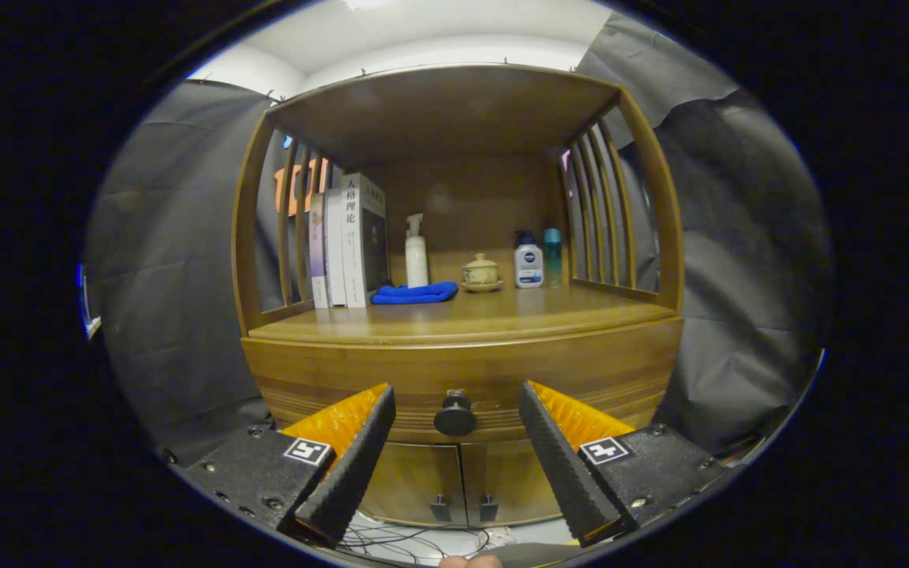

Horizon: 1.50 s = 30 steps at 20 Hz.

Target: Pull open the drawer, take out the items inside it, and place them on the countertop above the cabinet.

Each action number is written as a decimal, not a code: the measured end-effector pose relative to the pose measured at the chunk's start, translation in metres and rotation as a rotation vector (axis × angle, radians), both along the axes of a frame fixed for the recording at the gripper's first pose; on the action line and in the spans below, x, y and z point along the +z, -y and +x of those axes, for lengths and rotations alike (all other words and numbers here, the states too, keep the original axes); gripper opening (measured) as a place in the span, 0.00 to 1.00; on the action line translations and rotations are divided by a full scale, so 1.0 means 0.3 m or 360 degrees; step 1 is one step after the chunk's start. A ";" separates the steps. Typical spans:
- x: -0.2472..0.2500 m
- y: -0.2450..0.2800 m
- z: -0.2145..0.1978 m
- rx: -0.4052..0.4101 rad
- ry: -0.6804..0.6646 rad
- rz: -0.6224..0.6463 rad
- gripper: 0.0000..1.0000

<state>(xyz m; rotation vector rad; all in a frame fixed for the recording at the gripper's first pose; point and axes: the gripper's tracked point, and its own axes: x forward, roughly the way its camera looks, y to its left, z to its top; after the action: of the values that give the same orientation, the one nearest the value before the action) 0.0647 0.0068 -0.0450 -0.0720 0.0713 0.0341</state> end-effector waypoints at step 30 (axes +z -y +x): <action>-0.173 0.018 0.182 -0.0071 -0.0211 -0.0089 0.45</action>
<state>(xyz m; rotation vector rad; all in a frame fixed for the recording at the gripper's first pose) 0.1193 0.0014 -0.0969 -0.1241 0.2063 -0.0076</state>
